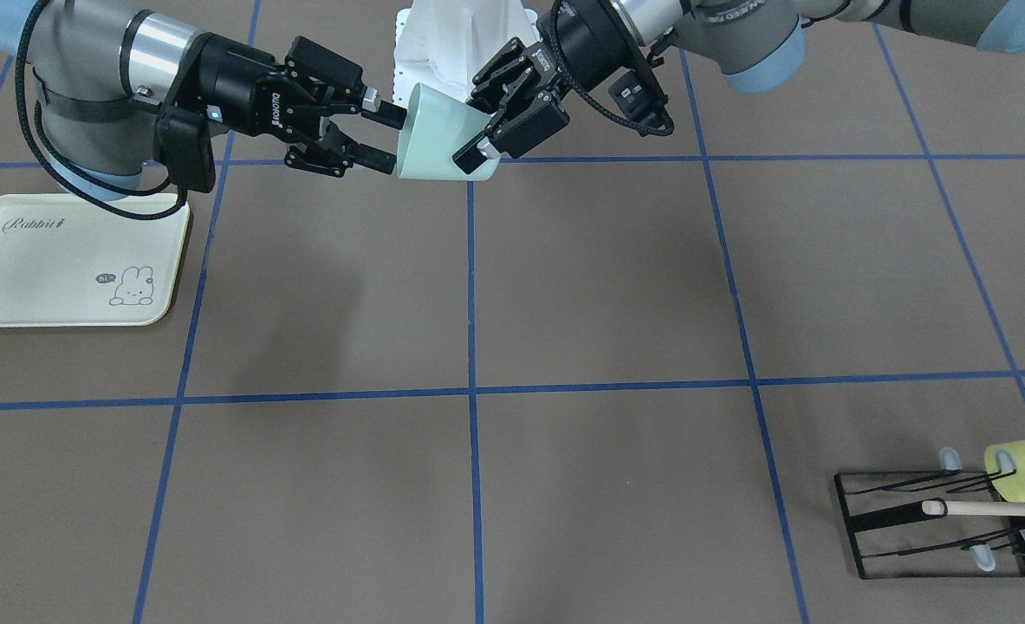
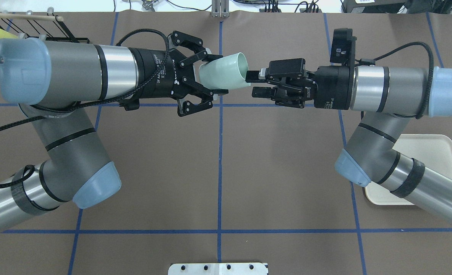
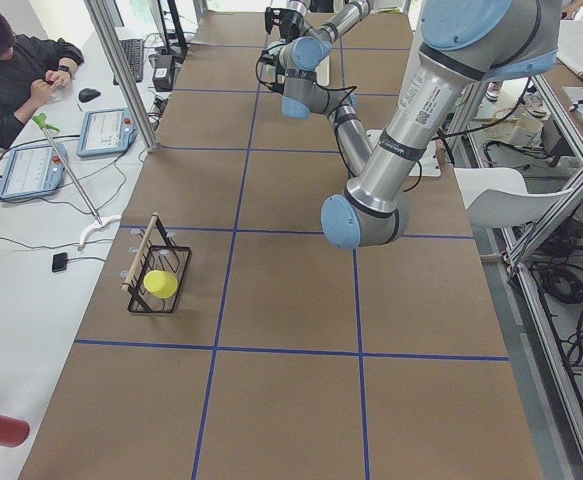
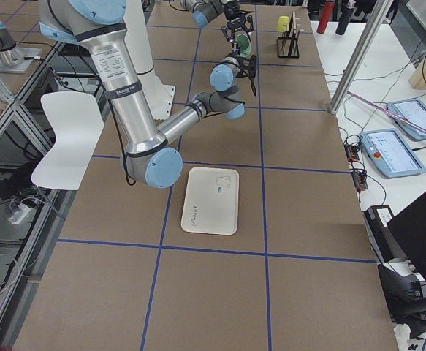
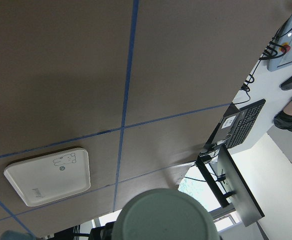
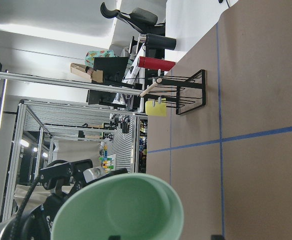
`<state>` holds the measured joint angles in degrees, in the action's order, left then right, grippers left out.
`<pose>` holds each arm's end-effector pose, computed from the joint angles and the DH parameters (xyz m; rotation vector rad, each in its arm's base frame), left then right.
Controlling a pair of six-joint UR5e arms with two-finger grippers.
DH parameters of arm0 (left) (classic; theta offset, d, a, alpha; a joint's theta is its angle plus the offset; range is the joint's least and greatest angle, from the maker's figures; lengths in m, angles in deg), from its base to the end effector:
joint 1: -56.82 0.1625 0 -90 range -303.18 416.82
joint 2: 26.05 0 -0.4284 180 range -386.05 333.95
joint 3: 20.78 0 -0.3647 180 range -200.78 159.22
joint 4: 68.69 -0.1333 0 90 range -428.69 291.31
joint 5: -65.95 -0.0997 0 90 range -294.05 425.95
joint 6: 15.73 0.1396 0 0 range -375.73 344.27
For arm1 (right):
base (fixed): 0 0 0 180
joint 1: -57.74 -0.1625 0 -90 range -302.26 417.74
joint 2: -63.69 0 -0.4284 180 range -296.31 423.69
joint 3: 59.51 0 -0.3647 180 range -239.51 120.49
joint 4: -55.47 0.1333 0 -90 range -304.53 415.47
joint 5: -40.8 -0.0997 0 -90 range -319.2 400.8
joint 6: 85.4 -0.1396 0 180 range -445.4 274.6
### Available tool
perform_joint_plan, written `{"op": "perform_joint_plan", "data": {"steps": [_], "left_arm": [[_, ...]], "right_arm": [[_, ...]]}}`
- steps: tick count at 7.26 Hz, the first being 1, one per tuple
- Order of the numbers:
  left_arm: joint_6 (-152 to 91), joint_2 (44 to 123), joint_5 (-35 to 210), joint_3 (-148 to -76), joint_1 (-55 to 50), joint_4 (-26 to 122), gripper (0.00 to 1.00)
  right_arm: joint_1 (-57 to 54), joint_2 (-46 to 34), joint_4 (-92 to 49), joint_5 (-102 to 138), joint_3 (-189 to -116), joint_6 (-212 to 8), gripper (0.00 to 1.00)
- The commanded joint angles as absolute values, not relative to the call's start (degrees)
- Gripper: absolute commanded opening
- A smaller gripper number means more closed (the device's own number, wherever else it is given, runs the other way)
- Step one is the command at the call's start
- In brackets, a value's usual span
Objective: Left arm grabs green cup and hands to right arm on tray
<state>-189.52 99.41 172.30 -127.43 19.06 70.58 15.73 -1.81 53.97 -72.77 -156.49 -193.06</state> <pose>0.4043 -0.4320 0.0995 -0.9663 1.6924 -1.2473 -0.3566 -0.4255 0.2116 0.1898 -2.0447 0.2169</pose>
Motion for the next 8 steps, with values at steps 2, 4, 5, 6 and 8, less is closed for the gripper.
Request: {"op": "perform_joint_plan", "data": {"steps": [2,4,5,6,8], "left_arm": [[-189.23,98.84,172.3,-127.12,18.85,70.61,0.46],[-189.13,98.75,172.3,-127.03,18.58,70.61,0.45],[-189.13,98.75,172.3,-126.95,18.58,70.53,0.45],[-189.13,98.75,172.3,-126.95,18.67,70.53,0.45],[-189.22,98.93,172.3,-126.95,18.85,70.53,0.45]], "right_arm": [[15.64,-2.4,54.06,-73.01,-156.54,-193.06,0.67],[15.55,-3.02,54.68,-73.01,-156.45,-192.97,0.67],[15.46,-3.02,54.68,-72.93,-156.45,-192.97,0.67],[15.29,-2.85,54.68,-72.84,-156.45,-192.89,0.67],[14.67,-2.76,54.68,-72.49,-156.36,-192.97,0.67]]}}
